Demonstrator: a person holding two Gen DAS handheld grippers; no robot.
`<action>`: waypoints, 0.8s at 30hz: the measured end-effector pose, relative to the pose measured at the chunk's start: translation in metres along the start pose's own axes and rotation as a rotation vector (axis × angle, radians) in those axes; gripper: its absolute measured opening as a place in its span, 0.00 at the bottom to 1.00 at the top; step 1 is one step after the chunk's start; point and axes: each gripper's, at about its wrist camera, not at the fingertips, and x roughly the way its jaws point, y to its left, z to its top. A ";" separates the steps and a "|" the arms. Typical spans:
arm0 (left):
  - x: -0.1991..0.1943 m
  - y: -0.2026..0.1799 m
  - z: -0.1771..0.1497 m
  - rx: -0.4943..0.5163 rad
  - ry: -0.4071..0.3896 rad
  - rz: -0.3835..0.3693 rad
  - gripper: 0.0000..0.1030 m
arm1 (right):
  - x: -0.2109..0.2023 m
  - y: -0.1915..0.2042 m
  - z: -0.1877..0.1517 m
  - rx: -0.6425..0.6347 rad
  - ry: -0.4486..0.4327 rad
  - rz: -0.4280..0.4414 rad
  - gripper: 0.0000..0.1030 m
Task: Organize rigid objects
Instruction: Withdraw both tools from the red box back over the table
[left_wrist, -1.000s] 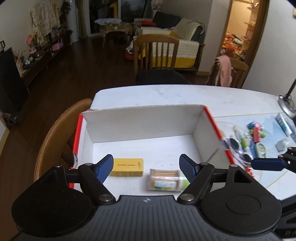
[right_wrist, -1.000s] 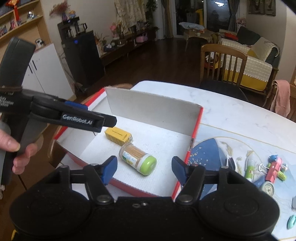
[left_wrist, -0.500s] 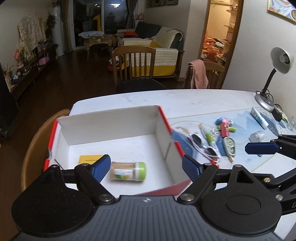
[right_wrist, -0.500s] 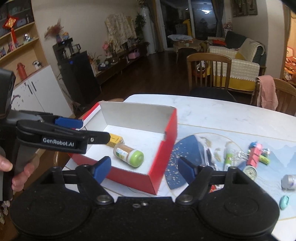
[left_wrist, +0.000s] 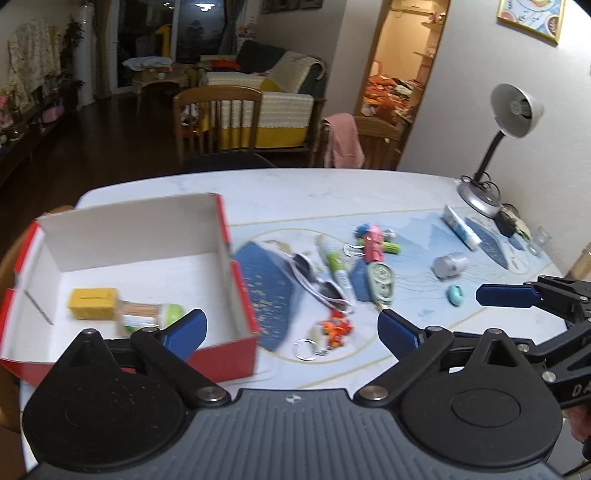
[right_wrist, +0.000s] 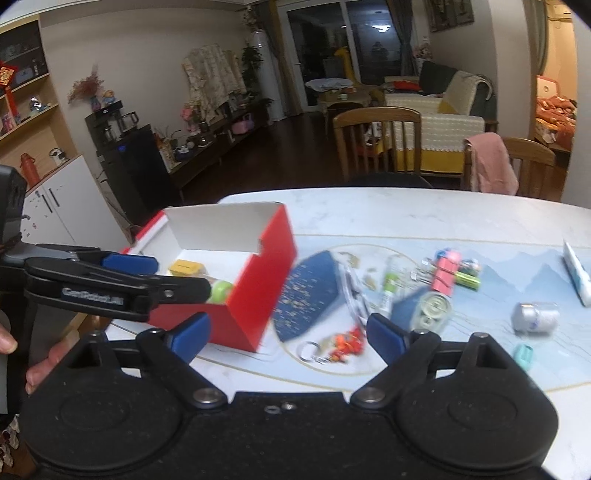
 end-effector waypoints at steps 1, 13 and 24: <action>0.003 -0.004 -0.001 -0.001 0.001 -0.010 0.97 | -0.002 -0.006 -0.003 0.004 0.001 -0.008 0.89; 0.051 -0.056 -0.023 0.024 0.047 -0.056 1.00 | -0.023 -0.085 -0.026 0.077 0.013 -0.118 0.89; 0.108 -0.078 -0.044 0.055 0.113 -0.014 1.00 | -0.017 -0.172 -0.037 0.110 0.043 -0.257 0.89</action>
